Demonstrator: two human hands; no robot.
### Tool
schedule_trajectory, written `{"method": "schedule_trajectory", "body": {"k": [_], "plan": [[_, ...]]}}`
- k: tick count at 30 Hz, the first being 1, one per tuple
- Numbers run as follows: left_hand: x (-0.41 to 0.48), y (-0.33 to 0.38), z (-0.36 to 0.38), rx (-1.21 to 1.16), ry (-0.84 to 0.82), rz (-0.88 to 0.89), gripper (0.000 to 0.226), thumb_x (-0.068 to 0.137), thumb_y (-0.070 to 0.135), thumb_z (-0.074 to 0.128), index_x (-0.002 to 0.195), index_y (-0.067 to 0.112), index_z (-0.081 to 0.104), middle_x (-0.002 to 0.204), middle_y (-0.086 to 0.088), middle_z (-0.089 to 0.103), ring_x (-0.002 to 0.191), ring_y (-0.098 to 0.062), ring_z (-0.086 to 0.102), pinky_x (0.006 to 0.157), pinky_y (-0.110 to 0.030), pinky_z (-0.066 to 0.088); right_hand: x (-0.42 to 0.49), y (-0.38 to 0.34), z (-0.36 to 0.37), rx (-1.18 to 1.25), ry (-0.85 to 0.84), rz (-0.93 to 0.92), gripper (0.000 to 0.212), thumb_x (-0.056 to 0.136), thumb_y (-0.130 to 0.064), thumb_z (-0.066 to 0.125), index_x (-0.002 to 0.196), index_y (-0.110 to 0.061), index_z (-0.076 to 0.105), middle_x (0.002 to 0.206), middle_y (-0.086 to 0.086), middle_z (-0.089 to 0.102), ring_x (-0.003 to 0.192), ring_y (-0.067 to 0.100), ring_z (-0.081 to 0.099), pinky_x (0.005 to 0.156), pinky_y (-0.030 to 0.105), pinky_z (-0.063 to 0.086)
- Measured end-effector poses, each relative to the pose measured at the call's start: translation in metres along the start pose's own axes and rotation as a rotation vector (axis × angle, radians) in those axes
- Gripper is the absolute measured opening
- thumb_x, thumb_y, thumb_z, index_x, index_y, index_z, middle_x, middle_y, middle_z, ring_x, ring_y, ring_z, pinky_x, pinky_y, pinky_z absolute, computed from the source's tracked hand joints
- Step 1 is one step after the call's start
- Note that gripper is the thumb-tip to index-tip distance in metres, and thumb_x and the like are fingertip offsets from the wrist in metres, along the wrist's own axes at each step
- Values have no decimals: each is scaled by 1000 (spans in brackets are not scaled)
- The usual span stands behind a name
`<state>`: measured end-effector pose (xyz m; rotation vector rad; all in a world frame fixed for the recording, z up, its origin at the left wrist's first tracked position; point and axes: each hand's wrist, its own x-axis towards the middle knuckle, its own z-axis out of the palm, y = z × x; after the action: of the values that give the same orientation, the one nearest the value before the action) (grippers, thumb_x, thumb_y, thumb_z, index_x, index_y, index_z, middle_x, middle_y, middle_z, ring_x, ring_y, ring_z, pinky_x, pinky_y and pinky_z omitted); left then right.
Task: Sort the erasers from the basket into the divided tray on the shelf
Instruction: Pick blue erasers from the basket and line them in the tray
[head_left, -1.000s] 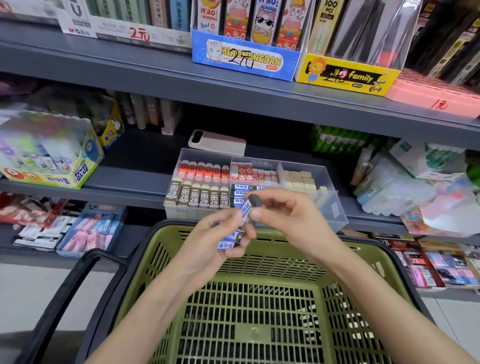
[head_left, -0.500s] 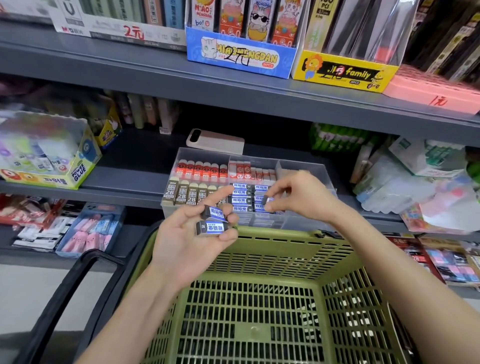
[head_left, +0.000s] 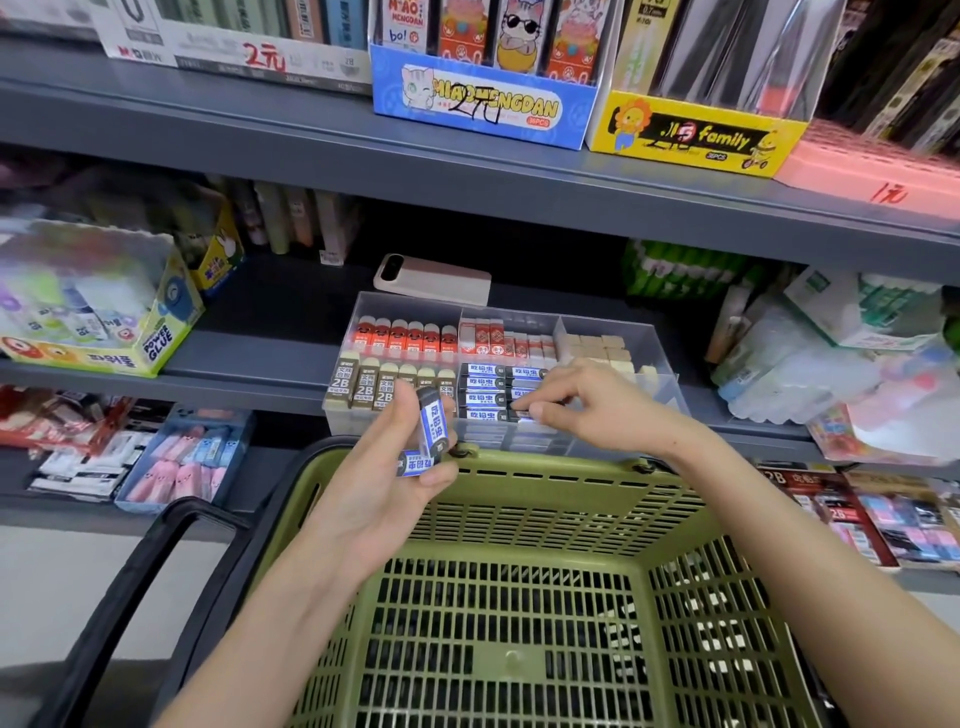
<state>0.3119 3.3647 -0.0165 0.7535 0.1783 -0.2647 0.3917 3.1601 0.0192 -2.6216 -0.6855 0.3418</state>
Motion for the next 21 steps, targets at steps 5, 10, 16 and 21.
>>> {"method": "schedule_trajectory", "body": {"k": [5, 10, 16, 21], "plan": [[1, -3, -3, 0, -24, 69, 36, 74, 45, 68, 88, 13, 71, 65, 3, 51, 58, -7, 41, 43, -17, 34, -1, 0, 5, 264, 111, 95, 15, 87, -10, 63, 95, -16, 74, 78, -23, 59, 74, -8, 55, 71, 13, 42], [3, -2, -6, 73, -44, 90, 35, 71, 46, 74, 85, 15, 65, 70, 0, 55, 65, -10, 45, 46, -18, 36, 0, -5, 3, 197, 84, 144, 12, 86, -15, 65, 91, -19, 75, 87, -13, 67, 83, -1, 55, 77, 18, 42], [2, -2, -6, 141, -72, 104, 37, 79, 41, 66, 100, 11, 67, 82, -3, 62, 68, -8, 48, 48, -17, 37, -23, -40, 7, 438, 349, -90, 12, 87, -26, 64, 95, -35, 67, 88, -21, 64, 86, -2, 53, 78, 5, 37], [0, -3, -3, 240, -103, 128, 33, 79, 40, 63, 99, 14, 72, 75, -1, 58, 65, -6, 46, 48, -16, 36, -35, -59, 17, 425, 375, -183, 26, 81, -29, 70, 88, -49, 57, 80, -22, 61, 84, 0, 52, 77, 13, 41]]}}
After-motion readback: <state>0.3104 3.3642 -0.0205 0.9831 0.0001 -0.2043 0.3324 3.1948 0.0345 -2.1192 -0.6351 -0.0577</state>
